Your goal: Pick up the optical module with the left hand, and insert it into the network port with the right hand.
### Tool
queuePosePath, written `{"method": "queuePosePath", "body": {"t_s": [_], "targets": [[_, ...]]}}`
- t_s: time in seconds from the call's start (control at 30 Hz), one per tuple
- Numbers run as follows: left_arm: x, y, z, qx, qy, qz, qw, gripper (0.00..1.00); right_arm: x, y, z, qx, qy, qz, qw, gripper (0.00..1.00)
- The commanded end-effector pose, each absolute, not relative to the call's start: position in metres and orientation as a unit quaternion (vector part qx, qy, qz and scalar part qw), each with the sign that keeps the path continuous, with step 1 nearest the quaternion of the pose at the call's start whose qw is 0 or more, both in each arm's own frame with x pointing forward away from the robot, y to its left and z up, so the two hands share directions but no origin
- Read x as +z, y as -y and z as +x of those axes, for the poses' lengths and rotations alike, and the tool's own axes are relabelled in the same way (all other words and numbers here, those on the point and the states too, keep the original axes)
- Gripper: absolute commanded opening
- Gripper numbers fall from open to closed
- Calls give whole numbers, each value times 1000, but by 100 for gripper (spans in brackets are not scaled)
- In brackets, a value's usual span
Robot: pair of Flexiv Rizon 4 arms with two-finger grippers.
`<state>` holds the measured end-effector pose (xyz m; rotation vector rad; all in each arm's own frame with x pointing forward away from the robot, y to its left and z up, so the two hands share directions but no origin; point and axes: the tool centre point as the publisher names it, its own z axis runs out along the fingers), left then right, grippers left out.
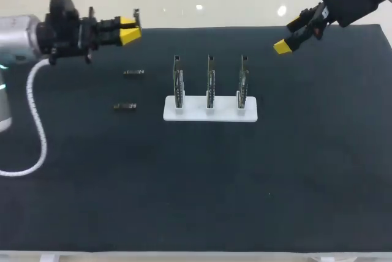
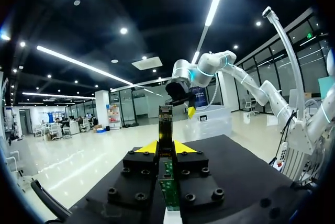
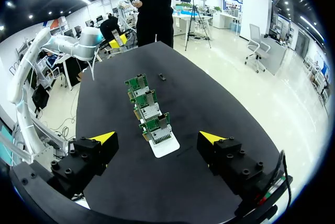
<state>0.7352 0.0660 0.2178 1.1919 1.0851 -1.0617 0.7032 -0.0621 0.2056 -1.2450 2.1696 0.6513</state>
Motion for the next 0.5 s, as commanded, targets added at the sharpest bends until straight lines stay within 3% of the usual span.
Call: {"method": "queuePosePath", "body": {"t_s": [0.03, 0.5], "targets": [[212, -40, 753, -450, -463, 508, 570, 0, 205, 62, 703, 243, -806, -463, 275, 100], [210, 1, 736, -433, -472, 523, 562, 0, 205, 62, 703, 243, -806, -463, 275, 100]]}}
